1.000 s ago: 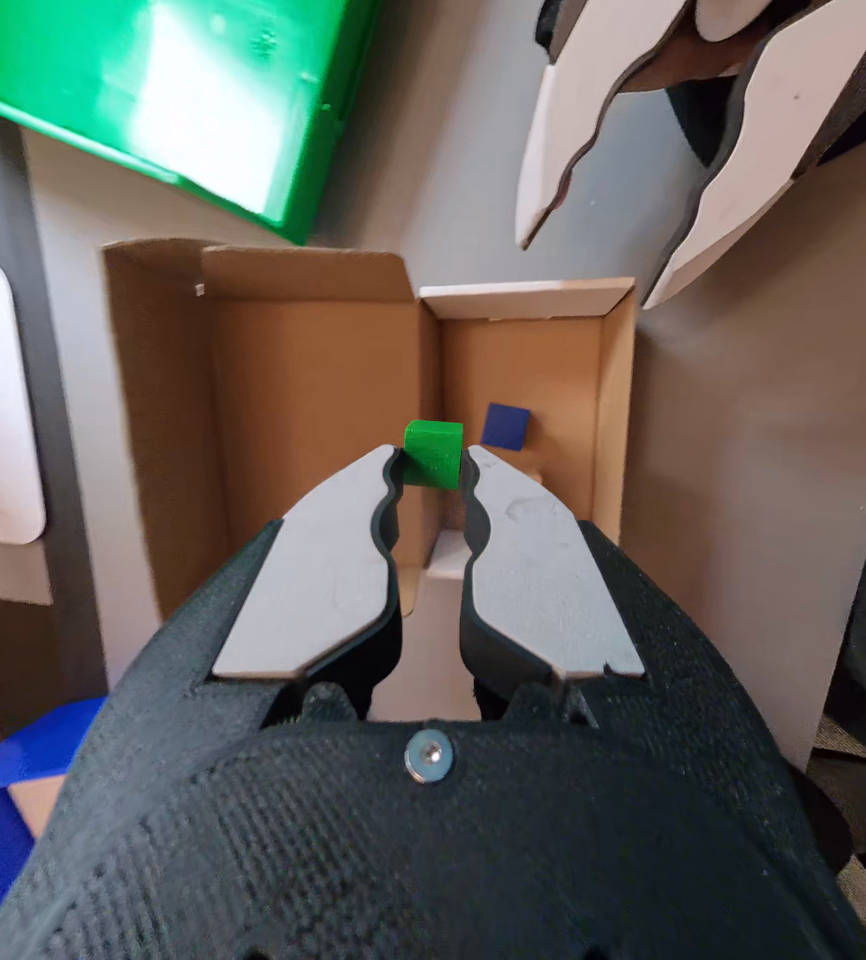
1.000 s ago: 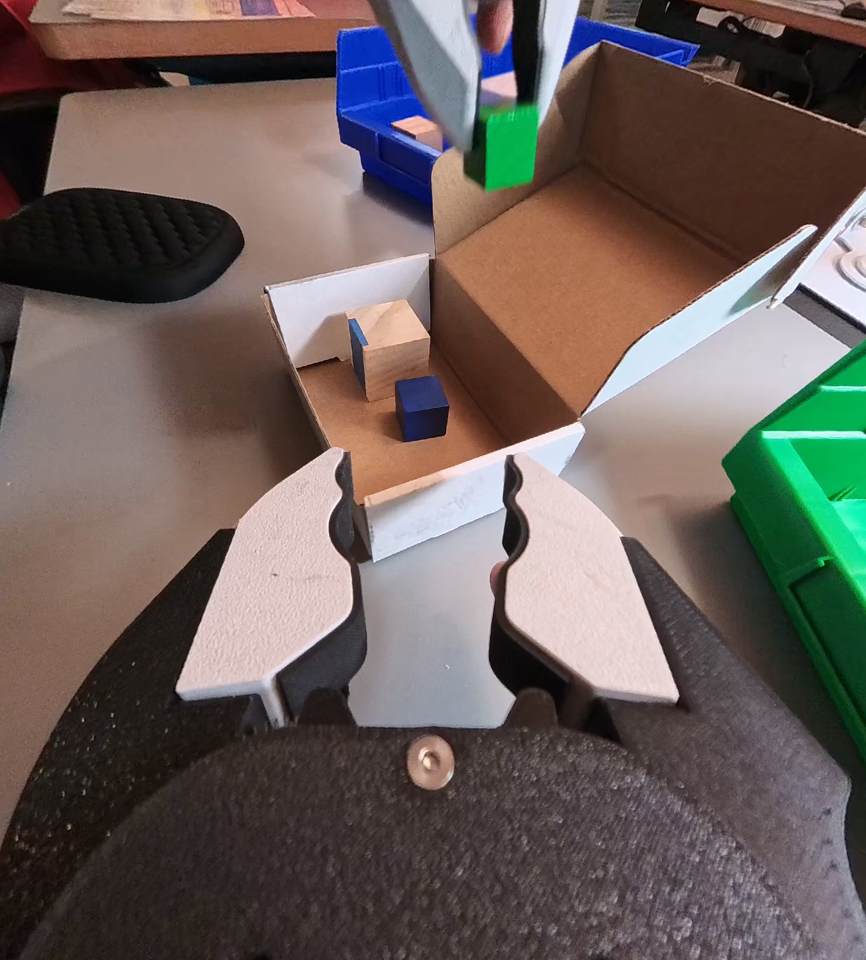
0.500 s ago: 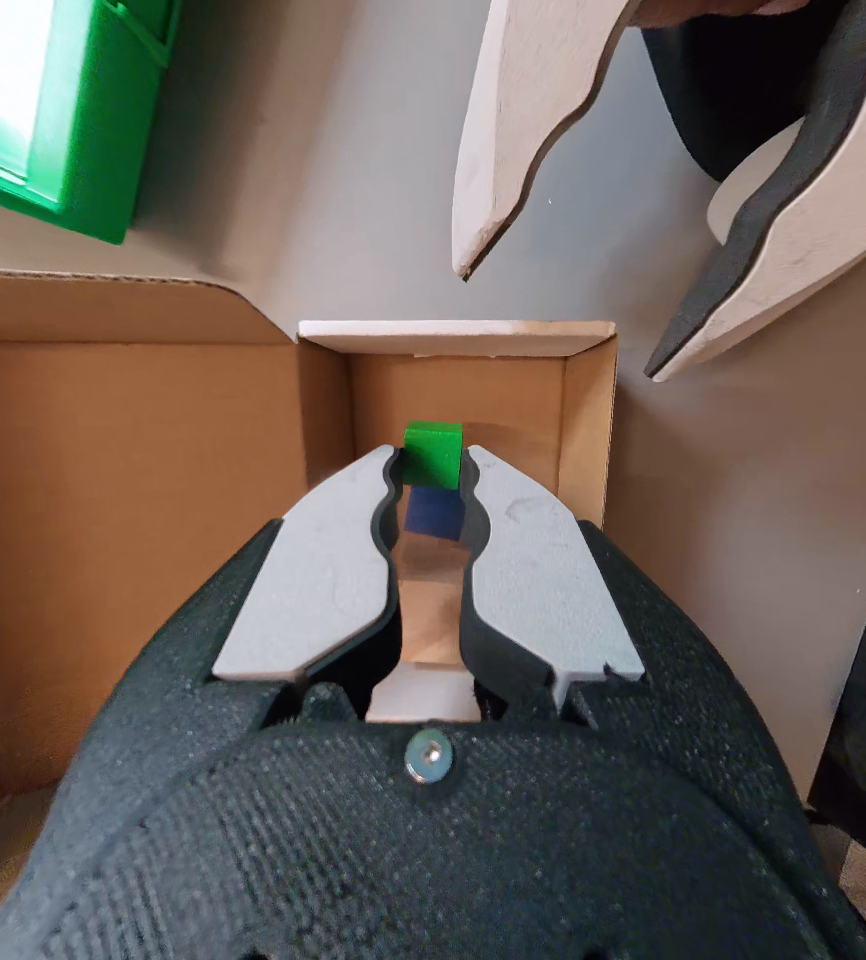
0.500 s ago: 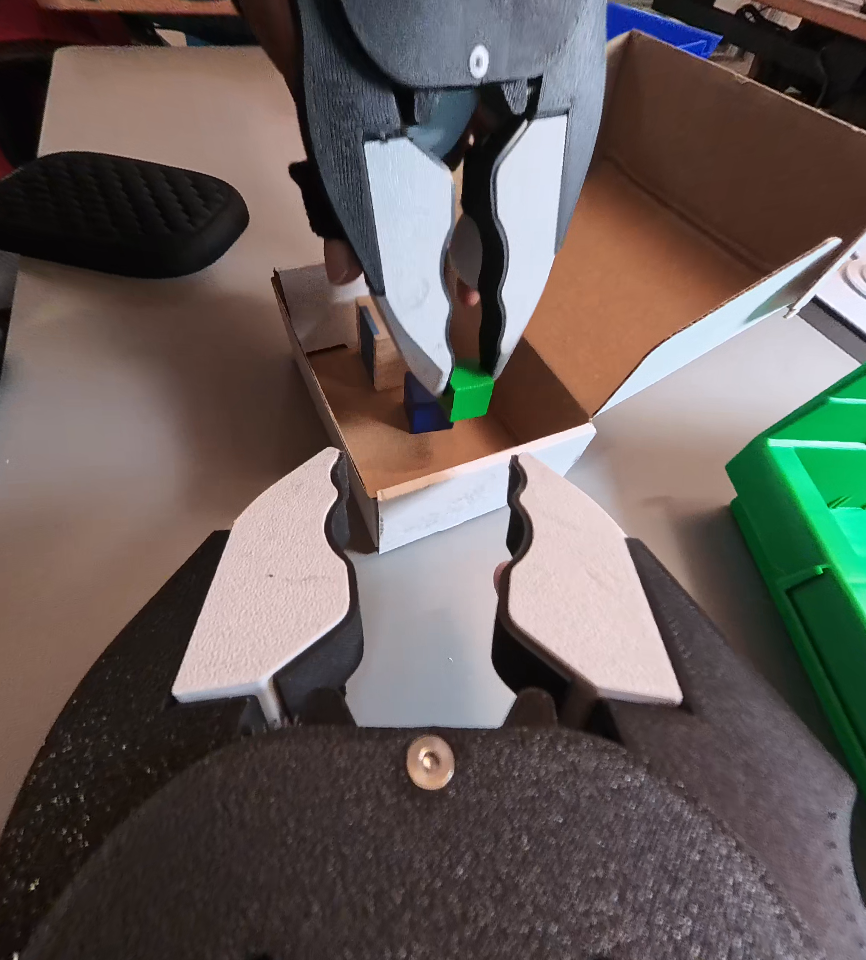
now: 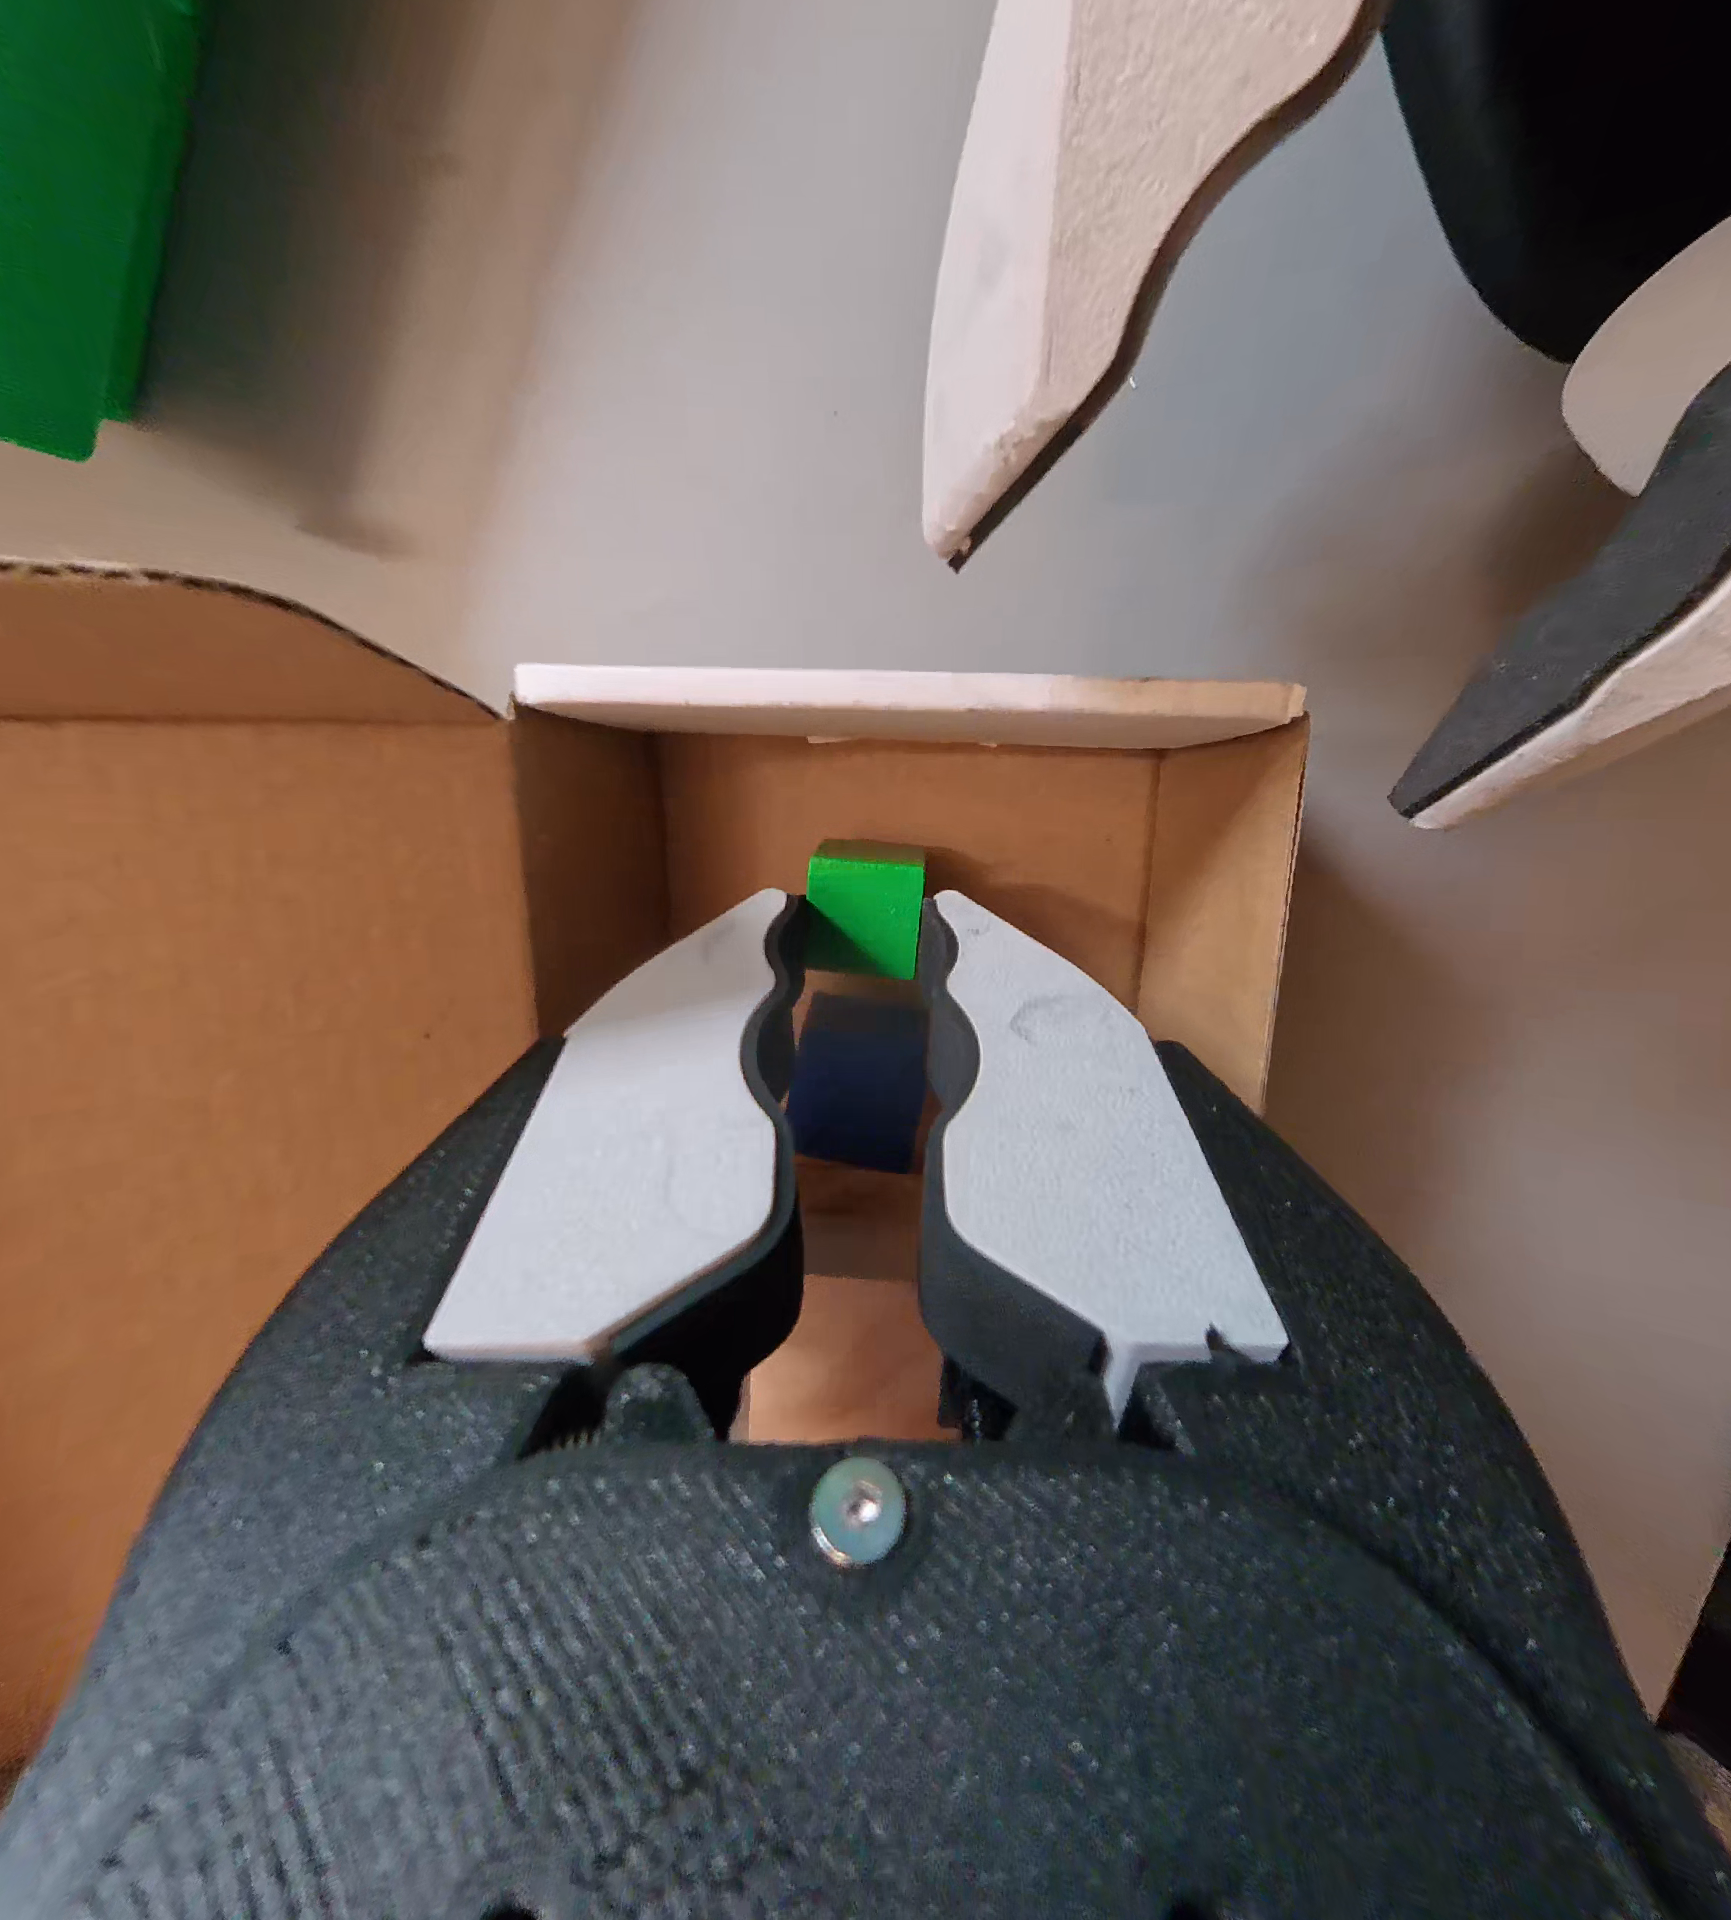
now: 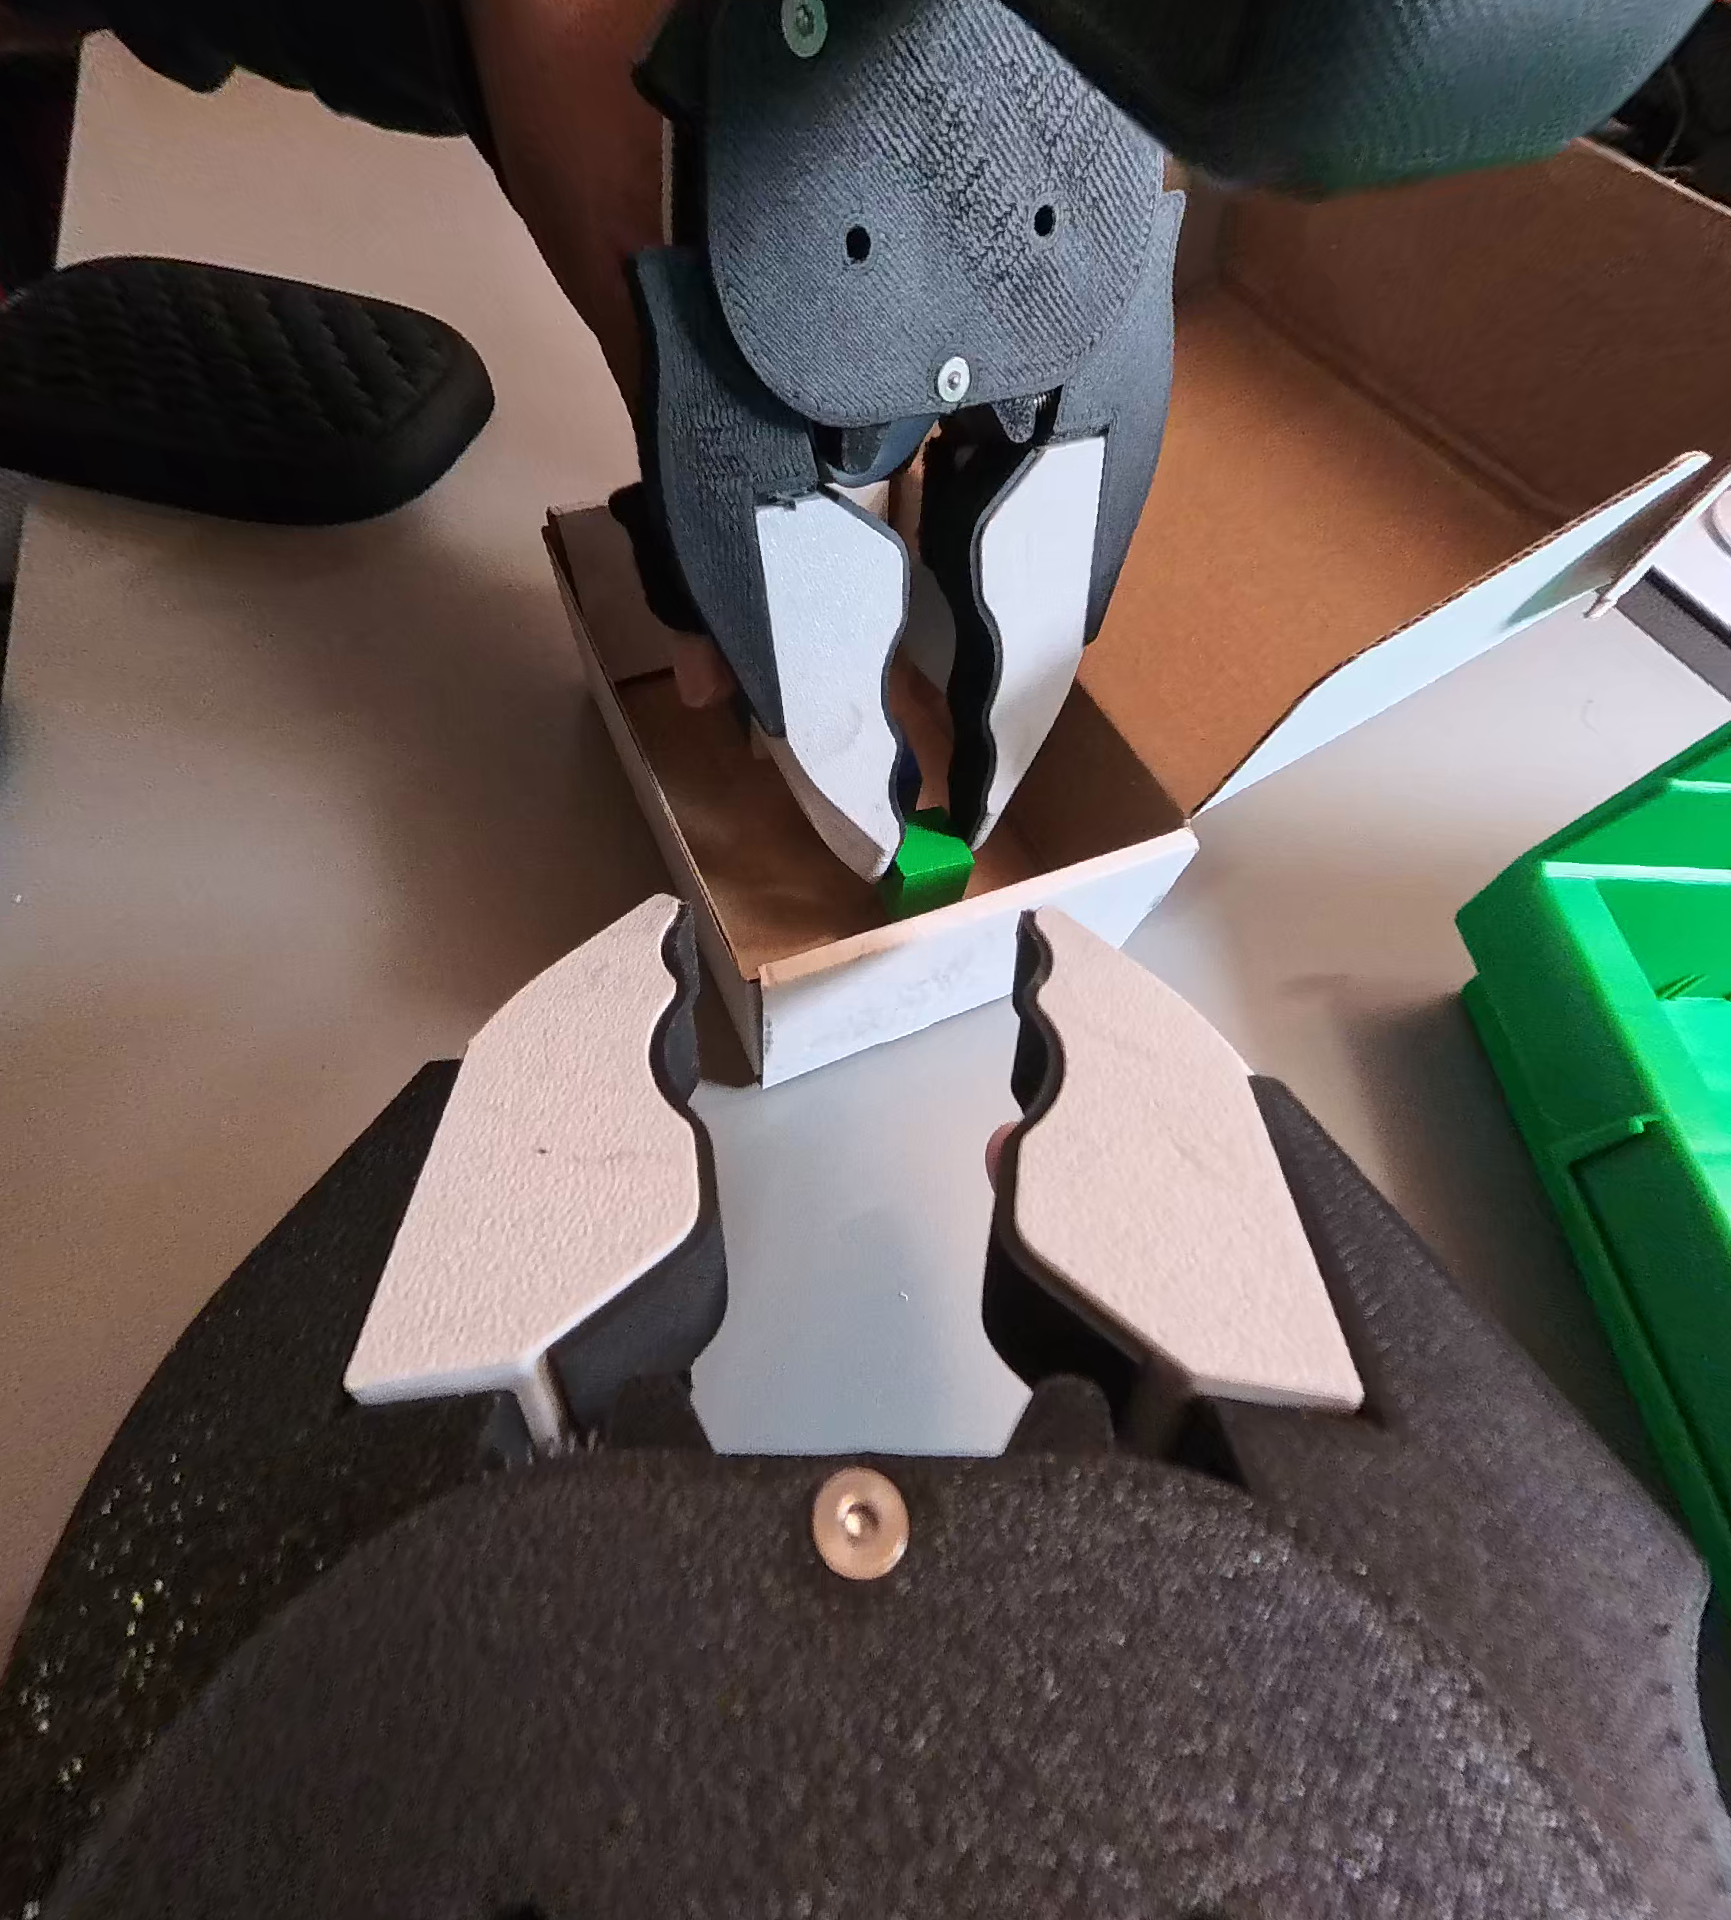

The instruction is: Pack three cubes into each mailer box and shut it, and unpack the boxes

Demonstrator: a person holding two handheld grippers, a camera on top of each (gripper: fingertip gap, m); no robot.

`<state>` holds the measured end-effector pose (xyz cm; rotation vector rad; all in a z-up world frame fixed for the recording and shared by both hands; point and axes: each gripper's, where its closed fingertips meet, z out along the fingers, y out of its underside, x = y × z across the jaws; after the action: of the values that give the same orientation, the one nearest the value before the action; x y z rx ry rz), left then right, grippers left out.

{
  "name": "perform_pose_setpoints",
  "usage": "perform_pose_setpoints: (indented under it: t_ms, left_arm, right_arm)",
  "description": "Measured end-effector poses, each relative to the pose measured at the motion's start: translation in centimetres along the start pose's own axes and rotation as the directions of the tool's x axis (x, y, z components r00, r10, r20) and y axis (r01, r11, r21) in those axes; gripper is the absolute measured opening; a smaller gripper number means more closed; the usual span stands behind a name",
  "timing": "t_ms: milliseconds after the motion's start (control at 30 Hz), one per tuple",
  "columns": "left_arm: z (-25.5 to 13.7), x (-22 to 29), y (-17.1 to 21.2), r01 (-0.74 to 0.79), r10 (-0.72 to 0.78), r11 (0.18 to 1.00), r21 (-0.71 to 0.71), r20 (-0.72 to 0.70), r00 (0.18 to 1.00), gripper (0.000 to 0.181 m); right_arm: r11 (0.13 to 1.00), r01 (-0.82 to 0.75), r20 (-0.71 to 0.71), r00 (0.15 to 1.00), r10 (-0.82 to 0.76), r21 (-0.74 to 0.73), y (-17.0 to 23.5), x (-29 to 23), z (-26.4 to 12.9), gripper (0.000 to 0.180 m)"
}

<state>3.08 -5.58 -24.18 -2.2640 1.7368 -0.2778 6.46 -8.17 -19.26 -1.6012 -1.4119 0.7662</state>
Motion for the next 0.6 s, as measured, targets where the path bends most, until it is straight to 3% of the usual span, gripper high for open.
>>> perform_pose_setpoints:
  t_ms: [600]
  left_arm:
    - [0.22,0.04,0.59,-0.013,0.013,1.0,-0.009,-0.002,1.0,0.023]
  right_arm:
    - [1.0,-0.003,0.004,1.0,0.003,-0.007,0.2,-0.03,0.06,0.059]
